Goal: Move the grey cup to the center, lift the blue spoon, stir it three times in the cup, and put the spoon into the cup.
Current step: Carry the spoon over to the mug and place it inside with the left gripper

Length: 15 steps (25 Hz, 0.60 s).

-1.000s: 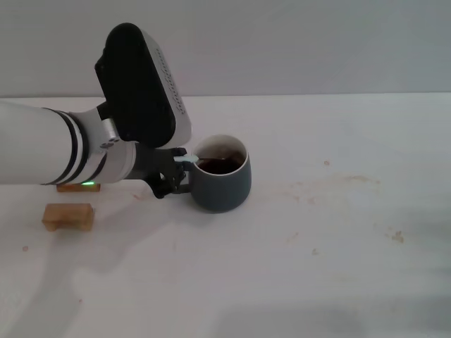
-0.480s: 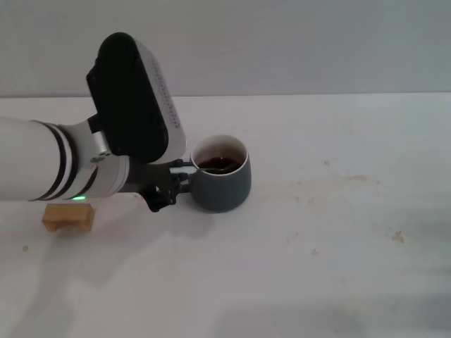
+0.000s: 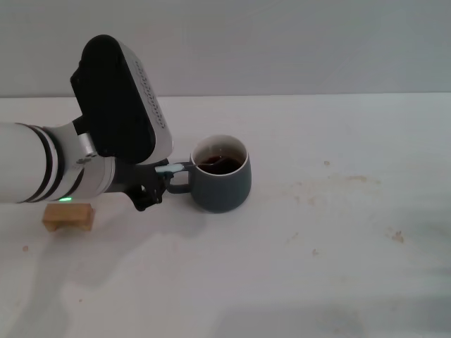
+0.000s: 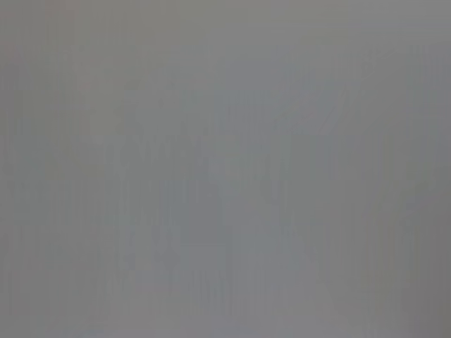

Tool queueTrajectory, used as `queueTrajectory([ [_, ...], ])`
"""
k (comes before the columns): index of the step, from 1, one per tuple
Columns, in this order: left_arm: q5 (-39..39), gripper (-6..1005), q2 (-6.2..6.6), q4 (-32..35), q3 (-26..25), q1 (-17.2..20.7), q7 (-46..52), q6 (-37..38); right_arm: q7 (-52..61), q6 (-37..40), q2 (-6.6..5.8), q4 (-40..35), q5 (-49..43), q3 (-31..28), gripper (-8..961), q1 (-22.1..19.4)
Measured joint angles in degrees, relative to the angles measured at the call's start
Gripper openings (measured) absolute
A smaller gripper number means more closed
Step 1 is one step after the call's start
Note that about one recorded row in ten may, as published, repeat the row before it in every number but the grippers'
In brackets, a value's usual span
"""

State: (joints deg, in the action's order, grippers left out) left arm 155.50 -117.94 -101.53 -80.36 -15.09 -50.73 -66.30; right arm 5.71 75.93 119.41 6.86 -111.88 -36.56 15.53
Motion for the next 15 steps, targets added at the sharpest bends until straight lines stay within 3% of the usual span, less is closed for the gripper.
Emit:
queueTrajectory([
  [15,-0.23,137,-0.20,1.96,0.67,-3.94,0.02,1.12,0.00,0.02,0.03,0.09,0.12,0.00,-2,-0.50],
])
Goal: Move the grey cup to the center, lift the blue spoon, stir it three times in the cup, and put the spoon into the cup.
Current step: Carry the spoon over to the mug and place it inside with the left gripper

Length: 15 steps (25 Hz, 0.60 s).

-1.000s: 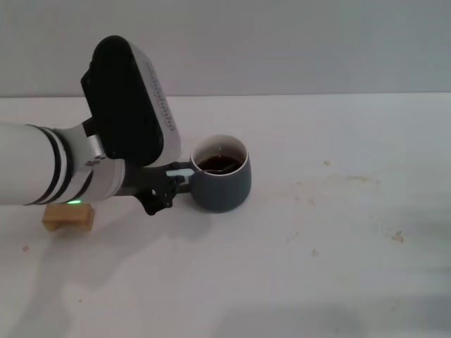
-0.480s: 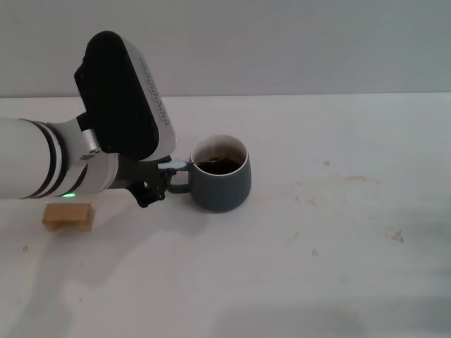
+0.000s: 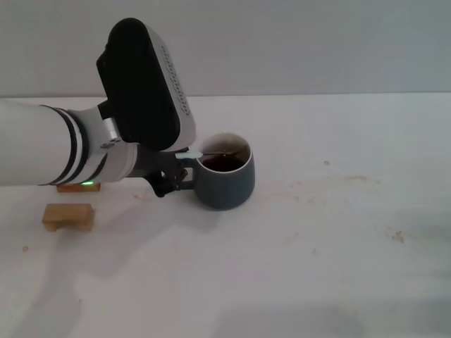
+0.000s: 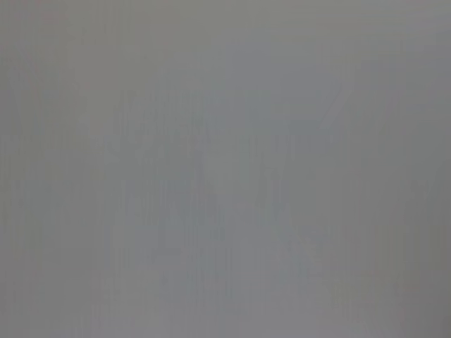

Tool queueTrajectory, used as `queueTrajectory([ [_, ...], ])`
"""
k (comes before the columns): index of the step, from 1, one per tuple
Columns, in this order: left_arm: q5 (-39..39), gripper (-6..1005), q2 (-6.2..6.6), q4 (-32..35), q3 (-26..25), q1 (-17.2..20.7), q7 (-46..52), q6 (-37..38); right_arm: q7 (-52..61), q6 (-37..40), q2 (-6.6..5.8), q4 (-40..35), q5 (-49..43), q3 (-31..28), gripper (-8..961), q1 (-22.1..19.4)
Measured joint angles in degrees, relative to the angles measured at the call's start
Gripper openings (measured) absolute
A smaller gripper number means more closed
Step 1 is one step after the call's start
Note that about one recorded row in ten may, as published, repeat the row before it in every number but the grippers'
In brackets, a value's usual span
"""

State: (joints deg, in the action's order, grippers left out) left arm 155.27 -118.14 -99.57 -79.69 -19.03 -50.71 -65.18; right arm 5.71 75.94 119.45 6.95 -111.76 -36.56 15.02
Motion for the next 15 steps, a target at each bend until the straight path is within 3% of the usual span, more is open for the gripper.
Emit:
queueTrajectory([
  [15,3.70,139,-0.11,-3.85,2.97,0.71,2.27,-5.07,0.00,-0.01,-0.06,-0.19,0.07,0.00,-2,-0.09],
])
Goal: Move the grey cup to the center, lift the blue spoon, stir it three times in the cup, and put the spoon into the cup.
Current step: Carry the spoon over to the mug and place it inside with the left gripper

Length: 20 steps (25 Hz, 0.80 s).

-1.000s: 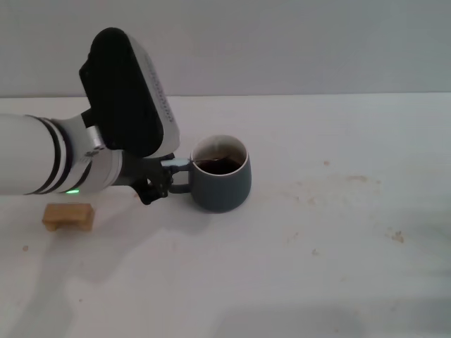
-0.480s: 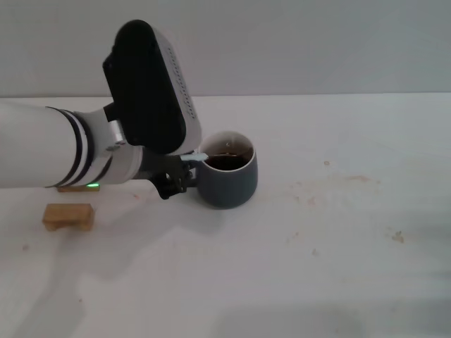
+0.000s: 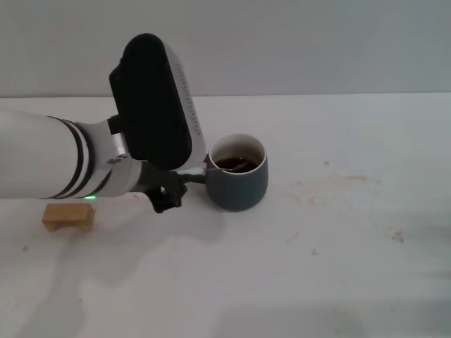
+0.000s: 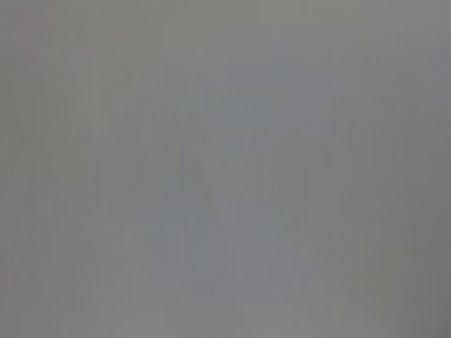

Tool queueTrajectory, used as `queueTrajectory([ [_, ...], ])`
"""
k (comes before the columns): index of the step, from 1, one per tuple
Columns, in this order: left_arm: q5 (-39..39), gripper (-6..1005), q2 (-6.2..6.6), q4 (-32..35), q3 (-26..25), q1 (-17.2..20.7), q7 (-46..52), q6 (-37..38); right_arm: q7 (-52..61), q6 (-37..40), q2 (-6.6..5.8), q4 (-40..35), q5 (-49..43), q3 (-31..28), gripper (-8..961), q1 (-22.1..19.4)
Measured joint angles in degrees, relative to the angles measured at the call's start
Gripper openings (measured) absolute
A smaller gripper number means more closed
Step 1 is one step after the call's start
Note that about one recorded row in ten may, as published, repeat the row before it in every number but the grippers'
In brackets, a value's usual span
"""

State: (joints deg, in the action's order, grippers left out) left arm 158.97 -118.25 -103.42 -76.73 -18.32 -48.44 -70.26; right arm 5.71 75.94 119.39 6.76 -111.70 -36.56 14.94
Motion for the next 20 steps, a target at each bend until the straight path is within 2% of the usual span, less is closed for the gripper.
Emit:
queueTrajectory([
  [7,1.61,140,0.03,-0.87,-0.36,0.70,0.63,-0.27,0.00,0.00,-0.03,0.08,-0.07,0.00,-2,0.06],
  [20,1.46,144,-0.09,2.57,-0.10,-0.67,1.36,3.91,0.00,0.00,-0.03,0.15,-0.33,0.10,-2,-0.19],
])
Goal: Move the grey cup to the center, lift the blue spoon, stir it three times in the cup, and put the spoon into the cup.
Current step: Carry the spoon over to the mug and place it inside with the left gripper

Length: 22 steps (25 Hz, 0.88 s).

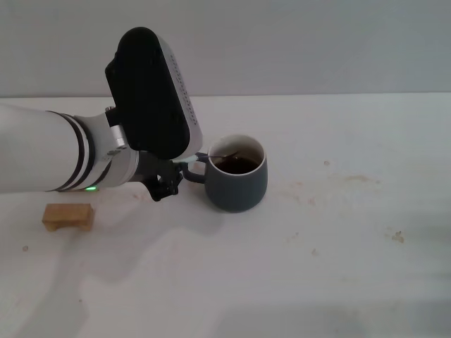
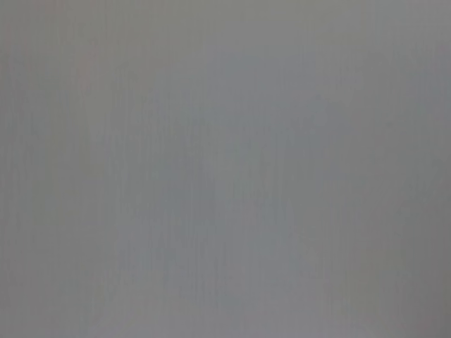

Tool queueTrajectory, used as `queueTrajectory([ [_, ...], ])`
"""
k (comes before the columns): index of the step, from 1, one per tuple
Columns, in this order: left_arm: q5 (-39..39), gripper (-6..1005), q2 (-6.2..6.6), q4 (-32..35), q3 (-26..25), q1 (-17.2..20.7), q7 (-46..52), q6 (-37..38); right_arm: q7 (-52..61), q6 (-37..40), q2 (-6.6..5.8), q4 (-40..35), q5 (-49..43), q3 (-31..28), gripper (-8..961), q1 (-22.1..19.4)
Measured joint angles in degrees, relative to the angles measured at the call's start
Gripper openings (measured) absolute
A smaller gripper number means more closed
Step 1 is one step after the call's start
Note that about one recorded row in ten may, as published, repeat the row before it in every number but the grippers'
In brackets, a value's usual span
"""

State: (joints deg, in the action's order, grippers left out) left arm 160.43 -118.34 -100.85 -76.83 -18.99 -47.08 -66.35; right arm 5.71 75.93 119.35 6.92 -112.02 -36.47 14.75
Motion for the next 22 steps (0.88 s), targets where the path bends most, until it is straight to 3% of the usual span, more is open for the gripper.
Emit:
queueTrajectory([
  [7,0.17,146,0.02,0.13,0.97,0.19,0.15,0.61,0.00,0.00,0.00,0.04,-0.03,-0.01,-2,-0.13],
  [16,1.68,230,-0.05,0.06,2.32,0.00,0.59,0.25,0.00,0.00,0.03,0.03,-0.11,0.08,-2,-0.49],
  [22,1.74,291,0.00,-4.48,2.02,1.80,1.94,1.62,0.00,0.03,0.09,0.03,-0.12,0.08,-2,-1.10],
])
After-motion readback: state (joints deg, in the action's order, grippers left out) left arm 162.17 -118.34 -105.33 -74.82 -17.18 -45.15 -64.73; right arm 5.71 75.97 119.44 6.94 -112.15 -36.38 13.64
